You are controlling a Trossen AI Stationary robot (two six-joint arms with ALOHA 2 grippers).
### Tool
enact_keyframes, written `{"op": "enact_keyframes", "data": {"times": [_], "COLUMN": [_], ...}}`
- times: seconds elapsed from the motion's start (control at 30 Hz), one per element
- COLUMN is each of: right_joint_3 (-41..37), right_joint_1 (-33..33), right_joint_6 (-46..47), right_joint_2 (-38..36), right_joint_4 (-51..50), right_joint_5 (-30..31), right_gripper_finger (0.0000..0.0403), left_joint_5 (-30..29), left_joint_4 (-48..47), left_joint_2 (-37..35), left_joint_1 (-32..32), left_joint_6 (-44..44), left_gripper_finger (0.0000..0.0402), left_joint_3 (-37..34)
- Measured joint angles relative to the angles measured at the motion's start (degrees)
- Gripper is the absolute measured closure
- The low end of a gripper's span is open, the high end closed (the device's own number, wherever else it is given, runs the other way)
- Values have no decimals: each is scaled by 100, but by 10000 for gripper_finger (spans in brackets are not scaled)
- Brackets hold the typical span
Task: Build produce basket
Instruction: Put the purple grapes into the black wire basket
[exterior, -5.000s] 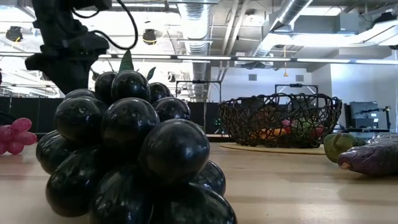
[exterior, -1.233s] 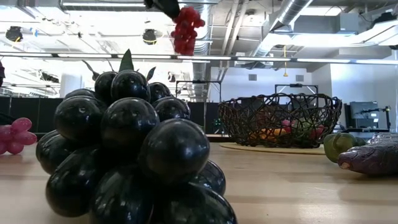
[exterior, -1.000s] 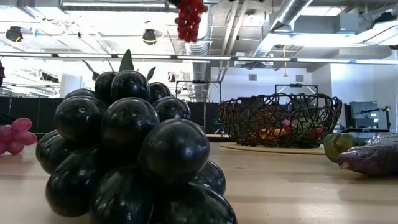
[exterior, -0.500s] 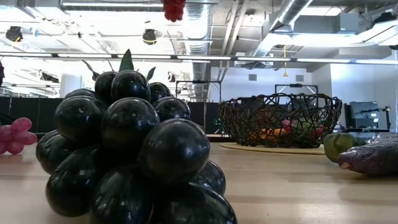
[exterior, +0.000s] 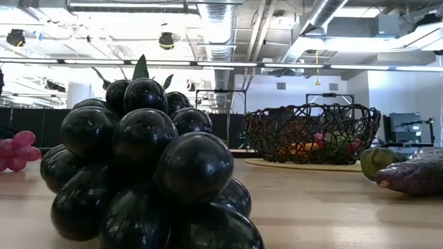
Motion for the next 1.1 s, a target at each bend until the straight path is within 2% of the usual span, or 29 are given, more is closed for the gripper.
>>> {"op": "enact_keyframes", "data": {"times": [0.13,0.2,0.47,0.83,1.1], "right_joint_3": [-28,-14,-6,-17,-14], "right_joint_1": [199,294,482,928,847], "right_joint_6": [-364,-484,-515,-582,-250], "right_joint_2": [105,176,464,498,537], "right_joint_4": [300,588,1153,1756,1902], "right_joint_5": [821,1010,1046,1025,1048], "right_gripper_finger": [167,154,143,143,143], "left_joint_5": [228,265,255,89,113], "left_joint_4": [55,31,-7,-7,-7], "left_joint_2": [-141,-164,-170,-170,-164], "left_joint_1": [-10,-10,-10,-10,-10], "left_joint_6": [-126,-236,-320,-347,-347], "left_gripper_finger": [401,401,401,401,401], "left_joint_3": [-70,-78,-89,-89,-89]}}
